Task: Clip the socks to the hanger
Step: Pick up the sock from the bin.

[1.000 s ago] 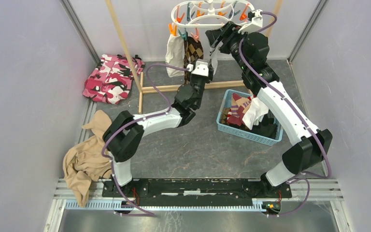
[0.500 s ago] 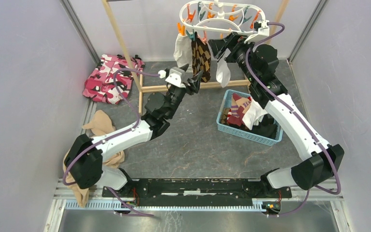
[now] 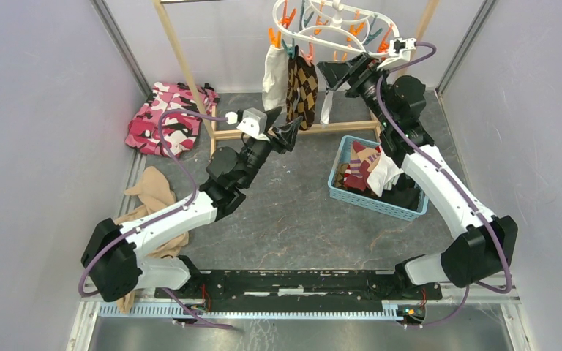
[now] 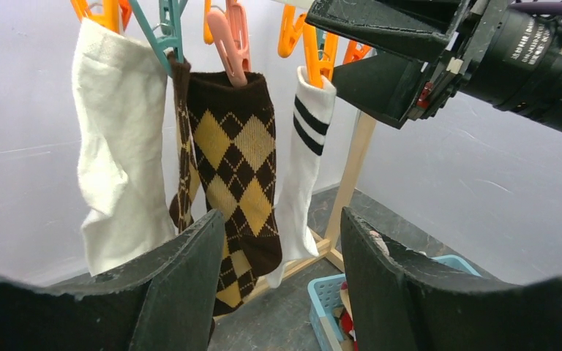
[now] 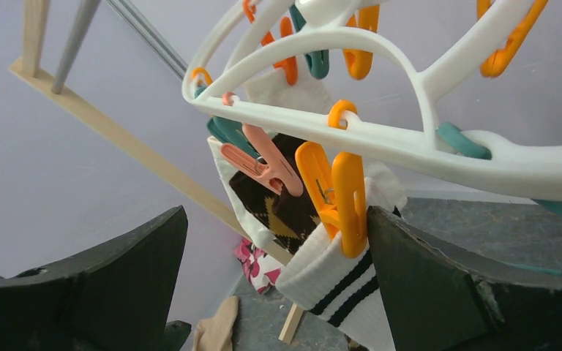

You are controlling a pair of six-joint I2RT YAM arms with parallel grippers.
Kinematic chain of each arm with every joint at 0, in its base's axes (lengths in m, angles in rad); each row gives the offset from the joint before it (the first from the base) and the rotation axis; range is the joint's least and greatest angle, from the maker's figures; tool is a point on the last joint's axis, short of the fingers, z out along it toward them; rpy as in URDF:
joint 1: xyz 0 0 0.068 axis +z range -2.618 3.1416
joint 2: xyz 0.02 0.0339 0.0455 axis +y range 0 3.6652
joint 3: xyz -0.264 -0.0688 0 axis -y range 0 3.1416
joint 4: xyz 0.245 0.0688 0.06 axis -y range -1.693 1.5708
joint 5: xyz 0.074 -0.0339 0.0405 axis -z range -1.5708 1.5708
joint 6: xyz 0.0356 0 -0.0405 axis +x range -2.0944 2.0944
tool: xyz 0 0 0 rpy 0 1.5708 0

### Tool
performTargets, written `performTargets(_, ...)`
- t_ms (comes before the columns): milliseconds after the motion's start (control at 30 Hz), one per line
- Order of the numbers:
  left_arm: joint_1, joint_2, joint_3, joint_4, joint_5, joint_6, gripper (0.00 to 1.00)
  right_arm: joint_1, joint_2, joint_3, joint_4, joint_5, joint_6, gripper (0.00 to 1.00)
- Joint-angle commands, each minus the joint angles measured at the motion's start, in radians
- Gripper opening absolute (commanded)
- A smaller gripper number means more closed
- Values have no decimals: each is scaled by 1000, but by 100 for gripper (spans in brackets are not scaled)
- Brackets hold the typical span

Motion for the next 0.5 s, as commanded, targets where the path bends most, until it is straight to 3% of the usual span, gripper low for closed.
performTargets(0, 2, -45, -16, 11, 13, -60, 66, -13, 56, 55, 4, -48, 52, 98)
performTargets(200, 2, -61, -24, 13, 3, -50, 67, -13, 94, 248, -164, 13, -113, 98)
performTargets(300, 2, -60, -31, 19, 0, -48, 68, -10, 103, 345, -307, 131, -181, 98)
performTargets(467, 2, -46, -37, 35, 1, -47, 70, -11, 103, 369, -414, 209, -231, 98)
